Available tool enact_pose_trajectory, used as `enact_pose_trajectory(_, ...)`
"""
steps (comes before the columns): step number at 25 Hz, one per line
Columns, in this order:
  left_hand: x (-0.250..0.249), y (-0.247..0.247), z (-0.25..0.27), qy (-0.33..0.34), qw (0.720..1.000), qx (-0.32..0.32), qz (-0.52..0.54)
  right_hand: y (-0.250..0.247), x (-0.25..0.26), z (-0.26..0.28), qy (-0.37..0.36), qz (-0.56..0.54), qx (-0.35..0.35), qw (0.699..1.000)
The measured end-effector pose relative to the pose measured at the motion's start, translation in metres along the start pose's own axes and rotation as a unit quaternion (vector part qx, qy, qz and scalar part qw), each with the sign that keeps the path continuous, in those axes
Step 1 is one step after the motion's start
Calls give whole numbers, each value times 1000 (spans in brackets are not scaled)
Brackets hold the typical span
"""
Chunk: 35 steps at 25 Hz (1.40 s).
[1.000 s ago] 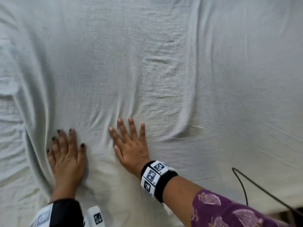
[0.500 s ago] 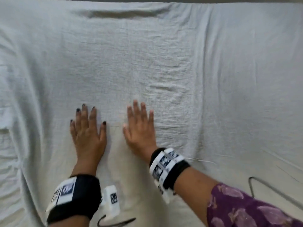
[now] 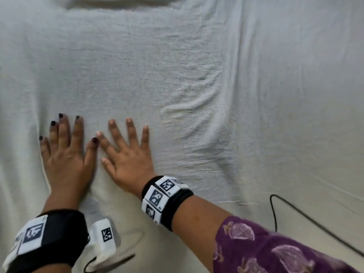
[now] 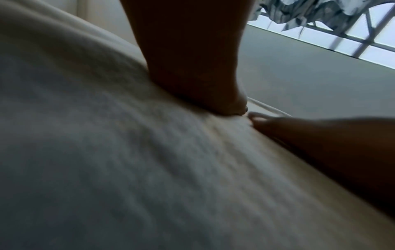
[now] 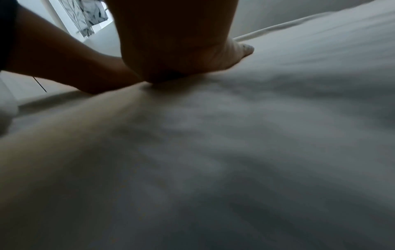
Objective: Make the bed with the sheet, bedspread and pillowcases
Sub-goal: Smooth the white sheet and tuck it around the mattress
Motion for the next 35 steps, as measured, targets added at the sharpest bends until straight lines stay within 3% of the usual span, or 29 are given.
enact_pose_trajectory(2,-7,-6,-10,-27,999,-6,17,-10,11,-7,3,-35,20,999)
enact_pose_trajectory(4,-21,-10,-30,-1,1000,-6,26,-24,-3,-24,57,-72,-9,996)
enact_pose_trajectory(7,-50,-4,-83,77,996,8,40,-43,-63,-68,173,-45,-51,983)
enact_pose_trajectory(11,-68,19,-127,91,994,59,15,-47,-132,-108,268,-9,-17,963)
enact_pose_trajectory(13,-57,29,-132,93,991,95,-5,-41,-129,-115,264,-7,-1,965)
enact_pose_trajectory(16,-23,27,-137,92,990,104,-25,-32,-87,-128,201,-10,11,979)
enact_pose_trajectory(20,26,4,-150,7,993,113,-44,-27,-25,-150,129,-32,55,990)
enact_pose_trajectory(22,31,-4,-155,-22,990,126,-61,-33,-18,-156,108,-61,79,989)
enact_pose_trajectory(24,14,-6,-158,-15,993,103,-56,-42,-36,-158,120,-79,70,987)
enact_pose_trajectory(28,-31,7,-160,98,992,71,-38,-60,-118,-165,235,-42,7,971)
enact_pose_trajectory(31,-21,16,-162,59,992,107,-34,-65,-152,-178,217,-25,14,976)
enact_pose_trajectory(35,9,8,-169,19,991,129,-13,-55,-128,-206,214,-43,10,976)
Point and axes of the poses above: each hand's wrist, its own z-axis away from the middle knuckle, its own y-axis out of the palm, x = y × z, the point moved 1 cm from there along -z, towards the middle knuckle, and after that the axes turned 12 degrees about -x, right-handed, at the moved point
